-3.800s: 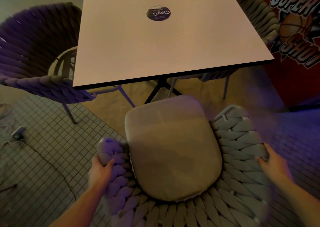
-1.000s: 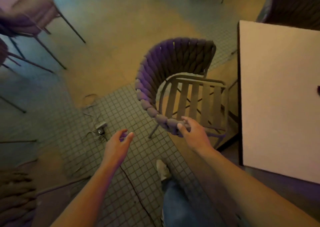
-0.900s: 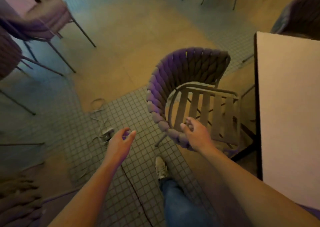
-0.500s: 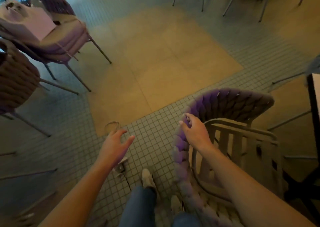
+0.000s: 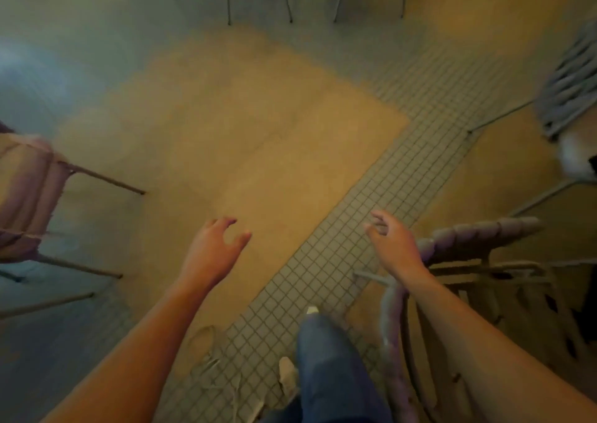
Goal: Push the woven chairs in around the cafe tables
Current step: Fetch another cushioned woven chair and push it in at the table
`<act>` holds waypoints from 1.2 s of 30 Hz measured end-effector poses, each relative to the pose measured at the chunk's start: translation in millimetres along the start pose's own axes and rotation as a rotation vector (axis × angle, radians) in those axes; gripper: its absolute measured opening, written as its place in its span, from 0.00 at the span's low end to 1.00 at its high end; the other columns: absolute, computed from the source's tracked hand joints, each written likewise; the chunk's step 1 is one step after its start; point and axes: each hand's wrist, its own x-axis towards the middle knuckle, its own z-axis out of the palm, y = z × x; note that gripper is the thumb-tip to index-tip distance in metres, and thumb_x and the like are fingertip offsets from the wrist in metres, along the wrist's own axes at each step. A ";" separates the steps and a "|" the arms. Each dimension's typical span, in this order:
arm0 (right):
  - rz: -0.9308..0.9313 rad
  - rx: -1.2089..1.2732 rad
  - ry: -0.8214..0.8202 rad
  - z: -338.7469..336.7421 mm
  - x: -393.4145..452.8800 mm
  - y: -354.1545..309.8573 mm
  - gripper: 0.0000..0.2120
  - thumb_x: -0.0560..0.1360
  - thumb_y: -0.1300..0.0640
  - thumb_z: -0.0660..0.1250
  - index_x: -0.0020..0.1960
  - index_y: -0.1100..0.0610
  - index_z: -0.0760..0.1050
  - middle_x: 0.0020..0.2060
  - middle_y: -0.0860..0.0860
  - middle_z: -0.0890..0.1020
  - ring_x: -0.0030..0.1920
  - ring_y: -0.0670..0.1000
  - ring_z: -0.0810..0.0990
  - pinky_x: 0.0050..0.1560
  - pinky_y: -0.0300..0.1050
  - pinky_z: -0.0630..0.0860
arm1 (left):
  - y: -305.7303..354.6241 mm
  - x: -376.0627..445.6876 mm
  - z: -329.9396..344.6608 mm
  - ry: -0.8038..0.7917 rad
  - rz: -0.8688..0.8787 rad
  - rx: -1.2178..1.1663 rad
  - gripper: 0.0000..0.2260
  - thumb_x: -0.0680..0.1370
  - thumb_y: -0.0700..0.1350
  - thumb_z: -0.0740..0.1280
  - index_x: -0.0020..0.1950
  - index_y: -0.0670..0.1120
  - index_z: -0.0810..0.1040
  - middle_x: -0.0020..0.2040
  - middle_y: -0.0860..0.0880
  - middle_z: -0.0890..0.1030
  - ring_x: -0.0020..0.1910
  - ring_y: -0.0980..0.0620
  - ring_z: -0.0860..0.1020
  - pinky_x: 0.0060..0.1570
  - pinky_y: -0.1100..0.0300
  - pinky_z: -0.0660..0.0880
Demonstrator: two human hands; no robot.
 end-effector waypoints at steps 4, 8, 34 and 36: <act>0.112 0.036 0.127 -32.2 84.7 -18.0 0.25 0.76 0.47 0.62 0.71 0.51 0.66 0.65 0.52 0.76 0.63 0.52 0.75 0.61 0.49 0.72 | 59.2 124.0 0.8 -0.077 0.113 -0.023 0.23 0.74 0.56 0.67 0.66 0.48 0.74 0.64 0.45 0.78 0.62 0.45 0.76 0.60 0.52 0.70; 0.219 0.094 0.225 -68.7 175.7 -44.2 0.29 0.77 0.45 0.61 0.76 0.49 0.58 0.67 0.53 0.73 0.64 0.54 0.74 0.63 0.55 0.73 | 136.2 239.1 5.0 -0.128 0.197 -0.042 0.23 0.75 0.55 0.67 0.67 0.48 0.74 0.63 0.46 0.78 0.62 0.46 0.77 0.59 0.53 0.70; 0.649 0.336 0.860 -347.6 585.5 -127.5 0.27 0.76 0.45 0.63 0.73 0.50 0.63 0.64 0.51 0.77 0.61 0.51 0.77 0.51 0.43 0.70 | 698.9 720.2 109.9 -0.590 0.870 0.065 0.23 0.76 0.55 0.66 0.68 0.48 0.72 0.66 0.47 0.76 0.64 0.49 0.74 0.63 0.54 0.69; 0.685 0.369 0.912 -374.8 611.1 -120.8 0.26 0.77 0.46 0.62 0.73 0.51 0.63 0.64 0.51 0.77 0.61 0.51 0.77 0.50 0.43 0.70 | 748.2 739.4 131.5 -0.604 0.931 0.110 0.23 0.76 0.56 0.66 0.68 0.48 0.73 0.66 0.47 0.75 0.65 0.49 0.74 0.62 0.54 0.69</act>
